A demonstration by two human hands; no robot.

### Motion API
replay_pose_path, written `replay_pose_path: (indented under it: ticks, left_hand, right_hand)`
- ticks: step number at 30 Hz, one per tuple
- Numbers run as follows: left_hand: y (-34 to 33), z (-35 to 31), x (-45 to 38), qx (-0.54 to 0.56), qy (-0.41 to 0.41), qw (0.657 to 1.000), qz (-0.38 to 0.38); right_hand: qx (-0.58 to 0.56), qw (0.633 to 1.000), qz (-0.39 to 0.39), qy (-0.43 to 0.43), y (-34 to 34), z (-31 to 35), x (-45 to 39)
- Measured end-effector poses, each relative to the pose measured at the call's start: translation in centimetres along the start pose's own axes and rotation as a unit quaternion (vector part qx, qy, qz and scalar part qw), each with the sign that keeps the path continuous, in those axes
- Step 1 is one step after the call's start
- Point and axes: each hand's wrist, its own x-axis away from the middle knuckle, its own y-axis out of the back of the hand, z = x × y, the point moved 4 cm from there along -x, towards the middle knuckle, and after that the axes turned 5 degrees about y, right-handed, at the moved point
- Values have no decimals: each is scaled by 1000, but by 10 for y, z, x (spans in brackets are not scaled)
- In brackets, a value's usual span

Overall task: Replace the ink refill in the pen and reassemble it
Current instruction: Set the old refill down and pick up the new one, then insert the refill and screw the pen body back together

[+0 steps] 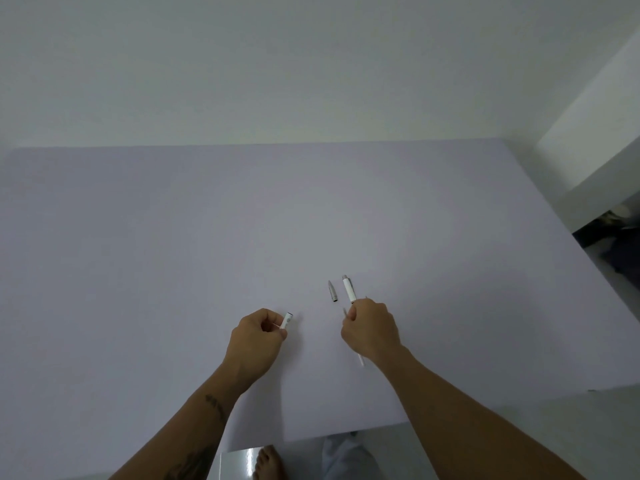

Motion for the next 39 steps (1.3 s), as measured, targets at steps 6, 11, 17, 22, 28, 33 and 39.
replay_pose_path:
  ticks: [6, 11, 17, 22, 28, 33, 39]
  left_hand:
    - [-6, -2, 3, -3, -8, 1000, 9]
    - [-11, -7, 3, -2, -14, 1000, 14]
    - [-17, -11, 4, -8, -18, 999, 30]
    - [-17, -17, 7, -11, -22, 999, 48]
    - [-6, -28, 11, -9, -41, 998, 54]
    - [4, -32, 17, 0, -56, 997, 47]
    - [9, -37, 23, -7, -71, 997, 41]
  right_hand:
    - [2, 1000, -3, 13, 2, -3, 1]
    - [-28, 997, -65, -29, 21, -28, -2]
    - [55, 997, -7, -54, 19, -47, -5]
    - [56, 996, 27, -59, 17, -43, -4]
    - [-127, 988, -67, -50, 52, -15, 0]
    - [-365, 930, -52, 3, 73, 42, 11]
    - [-402, 915, -6, 33, 67, 78, 26]
